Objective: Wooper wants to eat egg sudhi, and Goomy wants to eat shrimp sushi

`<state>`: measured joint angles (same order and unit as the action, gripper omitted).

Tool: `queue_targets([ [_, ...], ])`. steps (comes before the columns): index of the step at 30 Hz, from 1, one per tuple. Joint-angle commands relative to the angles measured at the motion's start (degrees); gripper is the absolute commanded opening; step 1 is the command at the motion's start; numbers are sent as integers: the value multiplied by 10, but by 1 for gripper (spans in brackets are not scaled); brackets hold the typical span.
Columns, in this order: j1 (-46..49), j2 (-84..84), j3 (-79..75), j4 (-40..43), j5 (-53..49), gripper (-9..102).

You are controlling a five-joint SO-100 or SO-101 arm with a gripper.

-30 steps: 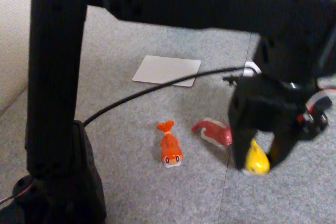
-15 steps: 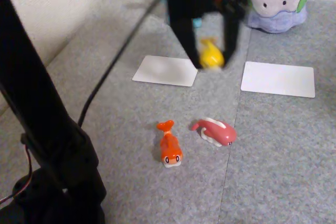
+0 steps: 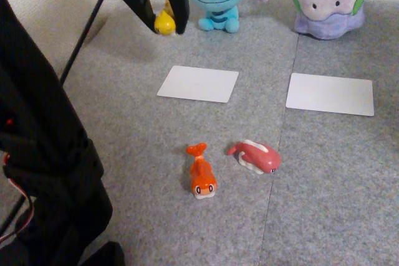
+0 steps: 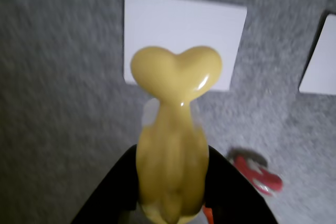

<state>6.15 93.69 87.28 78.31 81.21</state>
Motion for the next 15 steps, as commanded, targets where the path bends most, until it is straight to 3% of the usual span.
queue_targets([
  [1, -2, -25, -23, -42, 26, 5],
  [15, 47, -216, -23, -144, -6, 5],
])
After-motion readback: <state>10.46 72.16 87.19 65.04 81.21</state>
